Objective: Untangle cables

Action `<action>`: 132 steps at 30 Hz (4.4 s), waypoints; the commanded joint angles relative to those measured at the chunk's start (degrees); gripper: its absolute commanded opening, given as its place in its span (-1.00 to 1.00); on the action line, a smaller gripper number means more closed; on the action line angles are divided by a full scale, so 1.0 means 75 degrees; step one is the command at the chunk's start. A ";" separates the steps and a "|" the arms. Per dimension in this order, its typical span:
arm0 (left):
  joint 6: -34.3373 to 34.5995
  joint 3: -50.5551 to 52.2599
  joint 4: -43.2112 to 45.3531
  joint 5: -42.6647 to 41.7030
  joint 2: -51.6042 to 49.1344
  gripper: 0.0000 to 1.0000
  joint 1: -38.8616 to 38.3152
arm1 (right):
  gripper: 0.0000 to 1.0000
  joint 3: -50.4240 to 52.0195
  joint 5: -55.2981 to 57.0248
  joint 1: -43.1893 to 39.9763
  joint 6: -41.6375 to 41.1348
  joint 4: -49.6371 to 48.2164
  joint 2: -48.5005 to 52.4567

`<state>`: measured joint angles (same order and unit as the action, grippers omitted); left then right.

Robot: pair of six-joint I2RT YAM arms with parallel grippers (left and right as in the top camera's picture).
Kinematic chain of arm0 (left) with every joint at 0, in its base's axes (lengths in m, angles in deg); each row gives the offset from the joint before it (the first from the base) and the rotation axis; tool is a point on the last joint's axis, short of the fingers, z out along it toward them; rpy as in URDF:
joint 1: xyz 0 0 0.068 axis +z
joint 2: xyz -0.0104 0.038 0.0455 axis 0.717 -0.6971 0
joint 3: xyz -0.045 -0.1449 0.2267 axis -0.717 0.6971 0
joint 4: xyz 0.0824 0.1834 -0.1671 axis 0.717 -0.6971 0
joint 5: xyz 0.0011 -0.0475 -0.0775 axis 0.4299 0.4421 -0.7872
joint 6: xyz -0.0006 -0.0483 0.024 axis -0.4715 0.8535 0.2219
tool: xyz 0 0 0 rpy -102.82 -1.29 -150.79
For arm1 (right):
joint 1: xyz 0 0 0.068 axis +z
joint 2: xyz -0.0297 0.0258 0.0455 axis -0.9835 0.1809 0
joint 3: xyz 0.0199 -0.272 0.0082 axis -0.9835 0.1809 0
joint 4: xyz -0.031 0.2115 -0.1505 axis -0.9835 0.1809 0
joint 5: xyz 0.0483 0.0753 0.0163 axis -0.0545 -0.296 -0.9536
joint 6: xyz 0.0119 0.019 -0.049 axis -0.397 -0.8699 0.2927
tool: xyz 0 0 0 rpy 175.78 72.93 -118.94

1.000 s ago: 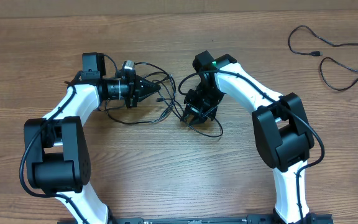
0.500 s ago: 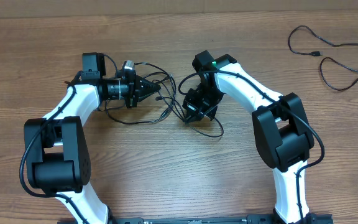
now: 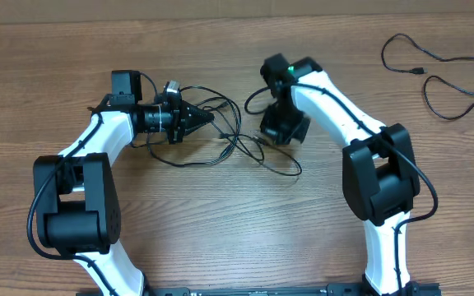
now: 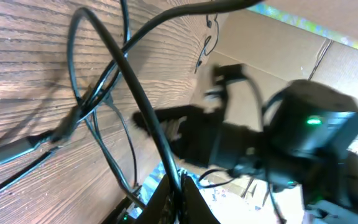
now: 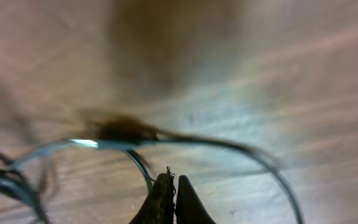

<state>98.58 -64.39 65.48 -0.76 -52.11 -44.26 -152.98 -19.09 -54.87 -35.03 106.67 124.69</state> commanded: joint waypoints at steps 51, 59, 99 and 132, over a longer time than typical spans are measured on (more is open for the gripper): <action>-0.0583 -0.0122 -0.0073 -0.0058 -0.0061 -0.92 0.0044 | -0.92 -0.0379 0.2722 -0.0006 0.0612 -0.0577 -0.1040; -0.0836 -0.0122 -0.0230 -0.0058 -0.0061 -0.92 0.0047 | -0.93 -0.0379 0.4368 -0.0006 0.0609 -0.0638 -0.1040; -0.1862 -0.0192 -0.2052 0.2282 -0.0058 0.77 0.0041 | -0.54 -0.0379 0.3724 -0.0012 0.0673 -0.0632 -0.1040; -0.1731 -0.4112 -0.2929 0.7662 -0.1955 0.20 -0.2460 | -0.37 -0.0364 0.1536 -0.0012 0.1081 -0.1408 -0.1032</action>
<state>86.86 -94.71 40.24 60.90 -64.21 -62.67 -155.02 -6.02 -54.82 -27.73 96.77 118.00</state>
